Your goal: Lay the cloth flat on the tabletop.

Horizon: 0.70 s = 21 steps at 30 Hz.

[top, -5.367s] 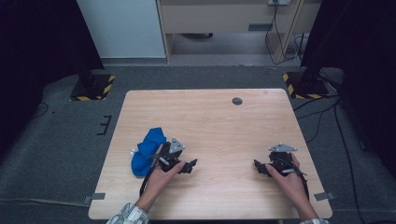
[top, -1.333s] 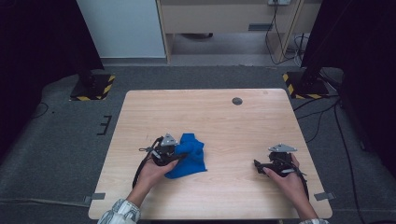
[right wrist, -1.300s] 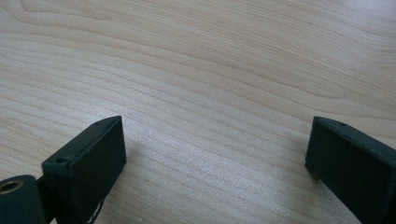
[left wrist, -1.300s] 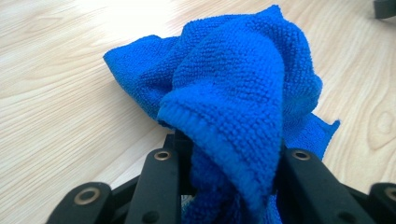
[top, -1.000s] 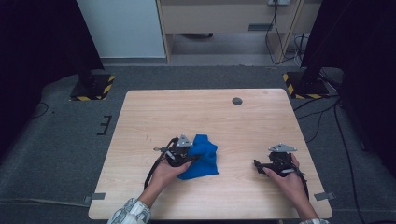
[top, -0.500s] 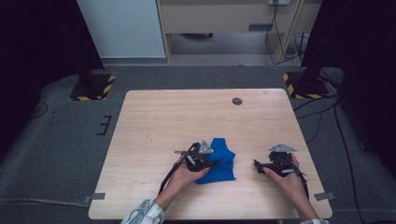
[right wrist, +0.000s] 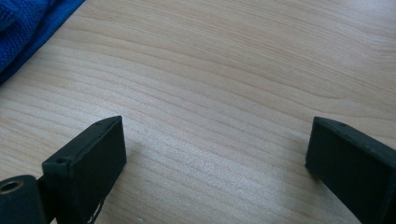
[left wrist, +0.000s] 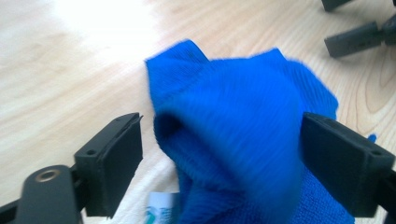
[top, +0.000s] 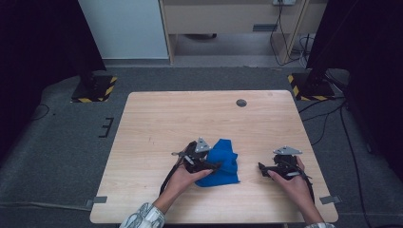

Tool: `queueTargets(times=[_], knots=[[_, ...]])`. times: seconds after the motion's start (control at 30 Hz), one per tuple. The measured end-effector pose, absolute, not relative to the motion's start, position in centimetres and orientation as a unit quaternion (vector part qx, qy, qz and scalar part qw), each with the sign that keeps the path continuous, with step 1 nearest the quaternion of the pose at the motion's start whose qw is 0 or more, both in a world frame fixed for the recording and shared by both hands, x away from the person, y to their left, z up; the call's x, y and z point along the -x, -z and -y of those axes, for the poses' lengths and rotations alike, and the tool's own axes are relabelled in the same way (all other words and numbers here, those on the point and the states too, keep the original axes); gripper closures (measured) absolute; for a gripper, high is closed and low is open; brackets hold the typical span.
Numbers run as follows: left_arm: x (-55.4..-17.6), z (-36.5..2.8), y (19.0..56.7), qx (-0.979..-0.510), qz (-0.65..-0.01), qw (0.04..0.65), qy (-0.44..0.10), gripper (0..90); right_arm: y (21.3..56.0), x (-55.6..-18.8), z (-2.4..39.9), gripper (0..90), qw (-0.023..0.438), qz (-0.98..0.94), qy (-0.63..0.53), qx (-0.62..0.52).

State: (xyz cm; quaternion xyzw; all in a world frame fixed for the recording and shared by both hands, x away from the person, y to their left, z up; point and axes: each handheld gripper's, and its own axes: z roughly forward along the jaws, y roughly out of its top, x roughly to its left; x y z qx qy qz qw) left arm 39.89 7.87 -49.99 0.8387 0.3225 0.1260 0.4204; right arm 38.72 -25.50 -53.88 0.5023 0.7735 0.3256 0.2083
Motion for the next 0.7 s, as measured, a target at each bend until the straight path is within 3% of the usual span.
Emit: queueTargets(times=[0.43, 0.7], knots=[[-39.1, -10.4, 48.6, -0.827, -0.326, 0.434, -0.145, 11.7, 53.6, -38.3, 25.2, 9.6, 0.203, -0.788, -0.334, -0.476], [-38.2, -11.3, 48.4, -0.830, -0.322, 0.429, -0.152, 13.6, 52.7, -37.9, 24.8, 22.9, 0.209, -0.787, -0.350, -0.463]])
